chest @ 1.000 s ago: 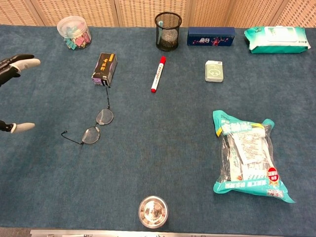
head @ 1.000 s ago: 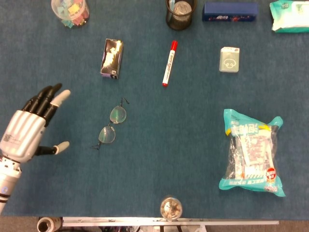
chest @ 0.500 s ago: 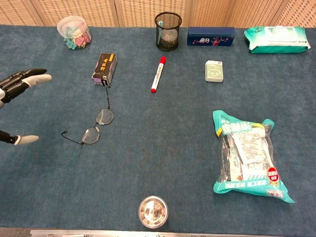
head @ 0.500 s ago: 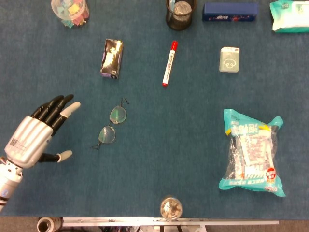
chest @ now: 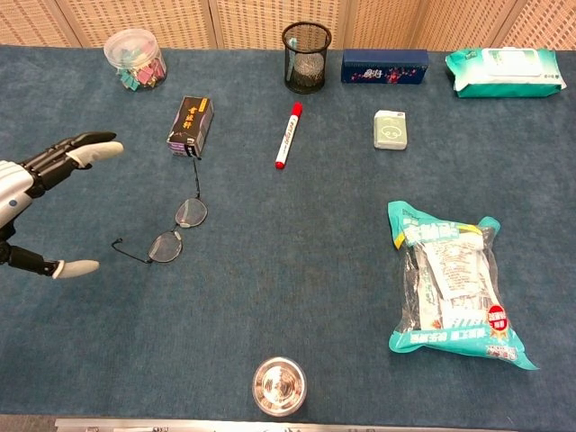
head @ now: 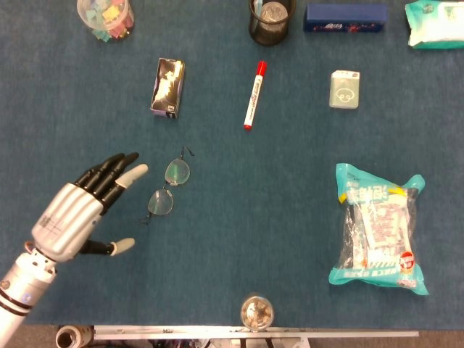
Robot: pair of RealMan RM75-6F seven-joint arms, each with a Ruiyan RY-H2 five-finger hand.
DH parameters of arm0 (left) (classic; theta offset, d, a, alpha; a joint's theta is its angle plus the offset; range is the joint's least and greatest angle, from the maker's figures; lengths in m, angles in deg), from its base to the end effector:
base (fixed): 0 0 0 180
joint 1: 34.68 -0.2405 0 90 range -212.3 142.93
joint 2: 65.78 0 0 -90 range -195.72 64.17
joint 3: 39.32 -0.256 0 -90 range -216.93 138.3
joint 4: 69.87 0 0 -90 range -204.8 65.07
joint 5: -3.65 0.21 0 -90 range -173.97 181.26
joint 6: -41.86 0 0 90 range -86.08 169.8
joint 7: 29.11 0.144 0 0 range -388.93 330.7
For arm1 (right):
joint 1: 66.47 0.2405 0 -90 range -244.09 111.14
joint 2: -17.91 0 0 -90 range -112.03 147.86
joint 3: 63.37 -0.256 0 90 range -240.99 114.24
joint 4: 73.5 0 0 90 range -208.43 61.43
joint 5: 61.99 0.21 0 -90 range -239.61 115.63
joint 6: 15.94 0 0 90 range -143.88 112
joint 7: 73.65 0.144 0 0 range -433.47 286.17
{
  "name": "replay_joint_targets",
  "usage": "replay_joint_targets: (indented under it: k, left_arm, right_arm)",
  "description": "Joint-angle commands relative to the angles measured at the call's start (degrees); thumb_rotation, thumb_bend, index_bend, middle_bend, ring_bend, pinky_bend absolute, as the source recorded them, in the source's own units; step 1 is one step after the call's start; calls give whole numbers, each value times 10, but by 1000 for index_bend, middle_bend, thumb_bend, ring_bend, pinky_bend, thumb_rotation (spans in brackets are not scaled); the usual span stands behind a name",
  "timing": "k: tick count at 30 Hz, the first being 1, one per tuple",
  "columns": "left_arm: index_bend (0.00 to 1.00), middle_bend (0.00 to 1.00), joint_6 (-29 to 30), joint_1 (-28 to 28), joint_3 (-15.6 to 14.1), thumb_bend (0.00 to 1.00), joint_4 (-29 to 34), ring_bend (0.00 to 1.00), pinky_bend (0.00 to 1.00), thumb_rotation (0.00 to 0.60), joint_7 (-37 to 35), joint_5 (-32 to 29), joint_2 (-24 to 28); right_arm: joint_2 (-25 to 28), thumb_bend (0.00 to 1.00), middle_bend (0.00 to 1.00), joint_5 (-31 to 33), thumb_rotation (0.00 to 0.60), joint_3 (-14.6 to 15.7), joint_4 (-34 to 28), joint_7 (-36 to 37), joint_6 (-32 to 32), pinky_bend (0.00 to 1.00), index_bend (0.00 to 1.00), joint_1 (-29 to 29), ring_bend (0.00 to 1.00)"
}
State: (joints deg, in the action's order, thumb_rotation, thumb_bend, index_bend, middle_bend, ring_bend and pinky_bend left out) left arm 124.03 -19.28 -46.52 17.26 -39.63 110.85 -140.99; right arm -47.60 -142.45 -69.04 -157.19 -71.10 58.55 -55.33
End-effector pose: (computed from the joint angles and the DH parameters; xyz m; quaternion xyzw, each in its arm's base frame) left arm -0.2426 0.1770 0.0595 -0.7180 -0.3881 -0.4820 0.3187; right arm -0.3358 -0.2295 0.1583 0.6122 -0.3948 0.3462 0.5911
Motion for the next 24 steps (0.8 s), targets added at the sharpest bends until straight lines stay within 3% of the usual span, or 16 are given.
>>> replay_joint_targets:
  k: [1,24]
  left_arm:
    - [41,0,-7,4,-1,22,2,0,169,600,1,-2,-10]
    - [41,0,-60,42,24,22,15,0,169,600,24,-48,-69]
  right_arm:
    - [1,369,325,1,600,1,5,7,-1,356,309,-2,259]
    - [5,369,325,3,600,7,39,66,-7,356,308,-10,259]
